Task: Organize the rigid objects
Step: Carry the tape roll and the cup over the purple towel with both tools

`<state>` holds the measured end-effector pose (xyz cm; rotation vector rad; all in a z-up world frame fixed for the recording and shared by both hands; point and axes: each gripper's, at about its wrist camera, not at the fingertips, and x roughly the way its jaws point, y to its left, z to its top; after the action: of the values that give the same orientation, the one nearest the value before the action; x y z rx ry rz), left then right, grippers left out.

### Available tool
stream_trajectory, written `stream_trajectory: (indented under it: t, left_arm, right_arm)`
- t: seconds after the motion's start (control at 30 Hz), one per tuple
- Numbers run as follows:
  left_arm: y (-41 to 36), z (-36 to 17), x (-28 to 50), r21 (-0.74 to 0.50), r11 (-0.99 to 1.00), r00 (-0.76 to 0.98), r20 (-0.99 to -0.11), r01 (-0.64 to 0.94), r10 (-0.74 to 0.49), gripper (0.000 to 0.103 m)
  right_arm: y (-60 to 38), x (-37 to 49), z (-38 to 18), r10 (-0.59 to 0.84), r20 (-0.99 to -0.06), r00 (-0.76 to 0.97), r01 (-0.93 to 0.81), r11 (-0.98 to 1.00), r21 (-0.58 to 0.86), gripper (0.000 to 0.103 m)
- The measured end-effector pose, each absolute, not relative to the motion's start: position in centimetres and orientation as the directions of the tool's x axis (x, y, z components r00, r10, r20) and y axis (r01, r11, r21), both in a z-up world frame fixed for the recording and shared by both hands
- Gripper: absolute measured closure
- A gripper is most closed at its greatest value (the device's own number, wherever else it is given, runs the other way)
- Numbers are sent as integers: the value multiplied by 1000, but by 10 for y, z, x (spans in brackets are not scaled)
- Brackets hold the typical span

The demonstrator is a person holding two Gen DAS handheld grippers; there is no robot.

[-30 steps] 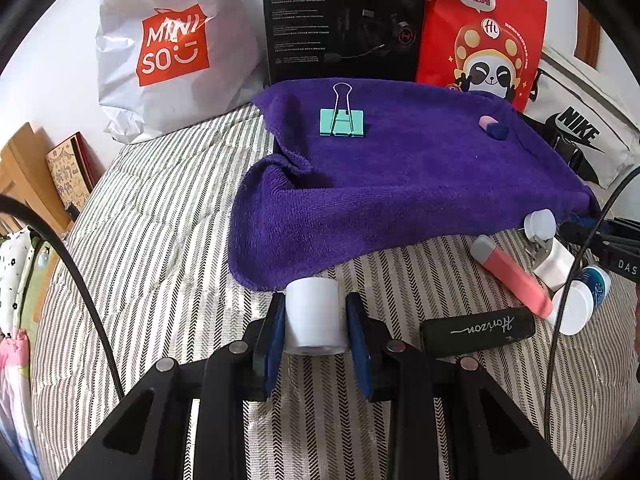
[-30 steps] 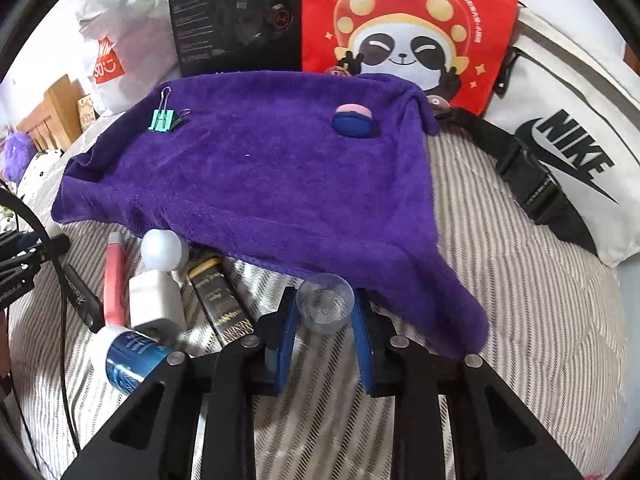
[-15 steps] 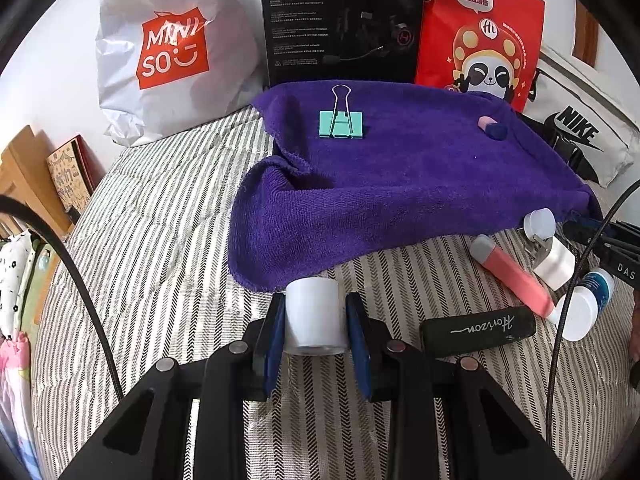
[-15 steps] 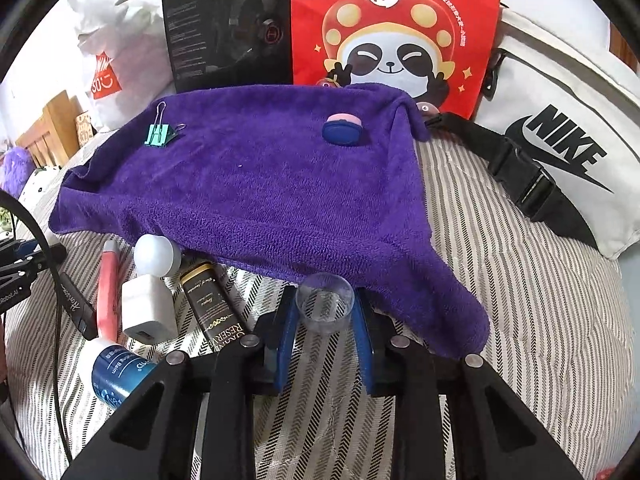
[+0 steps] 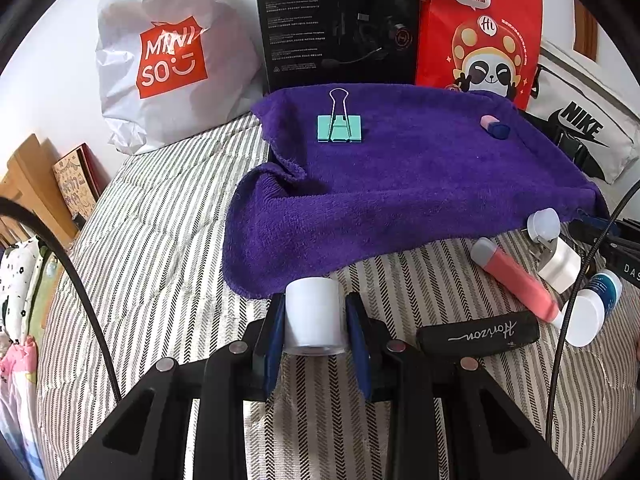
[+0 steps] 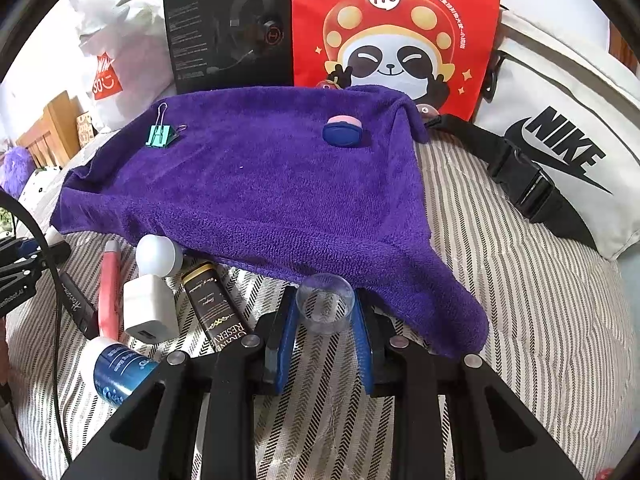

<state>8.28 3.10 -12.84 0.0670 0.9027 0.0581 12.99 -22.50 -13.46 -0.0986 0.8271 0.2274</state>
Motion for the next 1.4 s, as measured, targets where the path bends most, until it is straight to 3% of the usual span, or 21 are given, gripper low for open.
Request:
stream_trajectory:
  t: [0.83, 1.4]
  left_arm:
    - [57, -90, 85, -129, 991, 632, -766, 23, -114, 75]
    - [44, -49, 102, -53, 997, 694, -716, 58, -78, 75]
  right_arm:
    - [-234, 104, -83, 223, -701, 677, -271, 962, 44, 77]
    - [-214, 129, -52, 230, -675, 701, -294, 955, 20, 77]
